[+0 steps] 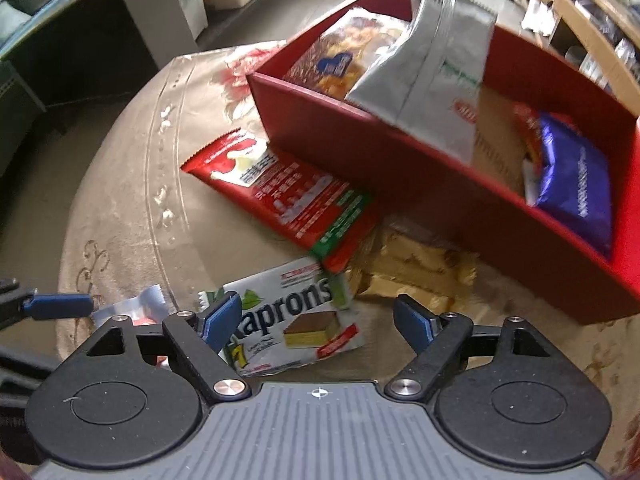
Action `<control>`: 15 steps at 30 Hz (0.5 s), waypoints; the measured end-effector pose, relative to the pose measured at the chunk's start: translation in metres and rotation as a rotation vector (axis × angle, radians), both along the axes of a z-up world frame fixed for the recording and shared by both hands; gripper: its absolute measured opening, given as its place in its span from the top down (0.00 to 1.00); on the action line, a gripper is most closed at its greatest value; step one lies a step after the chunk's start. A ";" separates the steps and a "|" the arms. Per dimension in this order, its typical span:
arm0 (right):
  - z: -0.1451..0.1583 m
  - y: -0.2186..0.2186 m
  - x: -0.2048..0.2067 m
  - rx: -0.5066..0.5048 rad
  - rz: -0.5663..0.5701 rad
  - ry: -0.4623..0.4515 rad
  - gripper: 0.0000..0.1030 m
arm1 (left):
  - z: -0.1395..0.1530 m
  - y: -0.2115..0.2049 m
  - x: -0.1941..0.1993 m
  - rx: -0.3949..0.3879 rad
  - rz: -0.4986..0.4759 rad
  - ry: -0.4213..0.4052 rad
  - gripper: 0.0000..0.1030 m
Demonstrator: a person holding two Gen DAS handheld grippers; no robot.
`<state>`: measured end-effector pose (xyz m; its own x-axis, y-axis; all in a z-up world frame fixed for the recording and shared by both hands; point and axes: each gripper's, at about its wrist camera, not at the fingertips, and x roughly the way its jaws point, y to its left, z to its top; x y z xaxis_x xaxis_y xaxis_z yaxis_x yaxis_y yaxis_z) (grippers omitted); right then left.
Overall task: Organize snacks
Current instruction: 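Grasp the sausage pack with the left tool while the right grasps the Kaprons wafer pack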
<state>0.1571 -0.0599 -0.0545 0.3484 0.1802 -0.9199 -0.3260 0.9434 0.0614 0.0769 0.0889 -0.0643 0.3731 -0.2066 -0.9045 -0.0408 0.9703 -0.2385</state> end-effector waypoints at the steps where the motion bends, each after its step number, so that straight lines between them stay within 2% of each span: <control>1: -0.002 0.002 0.001 0.004 -0.007 0.009 0.15 | 0.000 0.000 0.000 -0.007 0.001 0.002 0.26; 4: -0.004 0.010 0.002 0.029 0.002 0.018 0.14 | -0.002 0.000 0.001 -0.010 -0.008 0.009 0.26; 5: -0.005 0.014 0.002 0.032 0.017 0.022 0.10 | -0.002 0.001 0.001 -0.011 -0.011 0.010 0.26; 10: -0.017 0.027 -0.003 -0.031 0.075 0.025 0.04 | -0.003 0.003 0.001 -0.020 -0.013 0.016 0.26; 13: -0.018 0.030 -0.006 -0.068 0.083 0.007 0.08 | -0.004 0.000 0.001 -0.009 -0.028 0.018 0.26; 15: -0.017 0.027 -0.010 -0.079 0.075 0.001 0.16 | -0.006 -0.002 0.002 -0.008 -0.037 0.021 0.26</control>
